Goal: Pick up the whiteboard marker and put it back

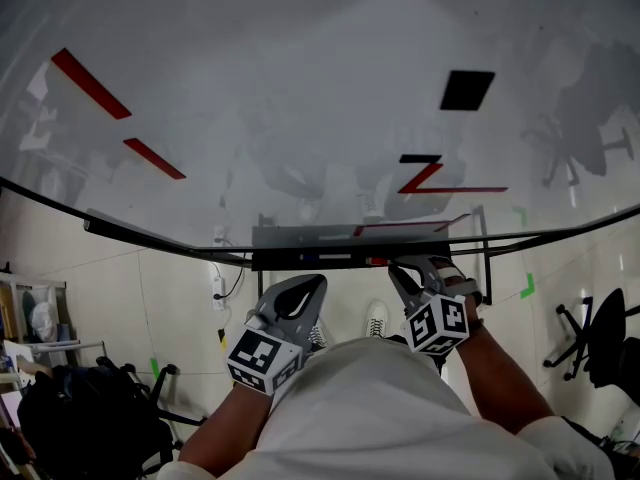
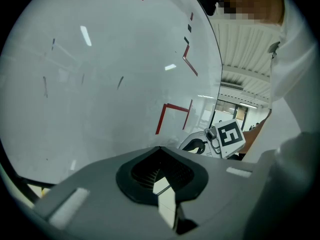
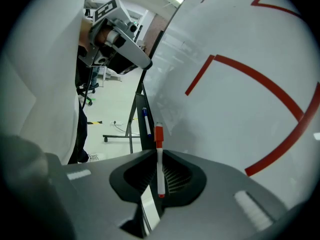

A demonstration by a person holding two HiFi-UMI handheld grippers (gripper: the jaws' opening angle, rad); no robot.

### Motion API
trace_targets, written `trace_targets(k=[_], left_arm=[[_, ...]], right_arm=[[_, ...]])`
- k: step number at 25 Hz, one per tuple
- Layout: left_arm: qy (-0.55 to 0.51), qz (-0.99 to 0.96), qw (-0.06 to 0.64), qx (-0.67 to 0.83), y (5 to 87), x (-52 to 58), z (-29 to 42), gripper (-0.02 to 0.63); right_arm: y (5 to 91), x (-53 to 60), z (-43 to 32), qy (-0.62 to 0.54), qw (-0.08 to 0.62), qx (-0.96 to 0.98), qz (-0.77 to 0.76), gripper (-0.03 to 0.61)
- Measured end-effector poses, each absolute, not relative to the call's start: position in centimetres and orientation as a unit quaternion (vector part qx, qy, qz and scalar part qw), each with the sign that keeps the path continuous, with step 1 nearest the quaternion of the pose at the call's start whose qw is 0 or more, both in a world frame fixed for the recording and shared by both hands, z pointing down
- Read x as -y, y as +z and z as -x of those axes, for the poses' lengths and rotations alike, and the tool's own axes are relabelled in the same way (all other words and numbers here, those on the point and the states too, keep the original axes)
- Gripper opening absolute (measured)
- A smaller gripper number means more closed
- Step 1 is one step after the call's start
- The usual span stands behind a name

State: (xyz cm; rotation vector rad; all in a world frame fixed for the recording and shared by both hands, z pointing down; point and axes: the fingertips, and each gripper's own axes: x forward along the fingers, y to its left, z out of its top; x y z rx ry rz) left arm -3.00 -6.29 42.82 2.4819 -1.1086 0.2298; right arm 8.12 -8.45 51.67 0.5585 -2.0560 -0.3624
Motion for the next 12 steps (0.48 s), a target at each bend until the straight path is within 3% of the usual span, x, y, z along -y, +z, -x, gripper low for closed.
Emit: trace_targets(k=[12], left_arm=[[0.082, -0.888, 0.21, 0.401, 43.1, 6.1, 3.0, 0.017]], right_arm=[[54.8, 9.7, -8.3, -0.178, 0.516, 0.812, -0.208, 0.037]])
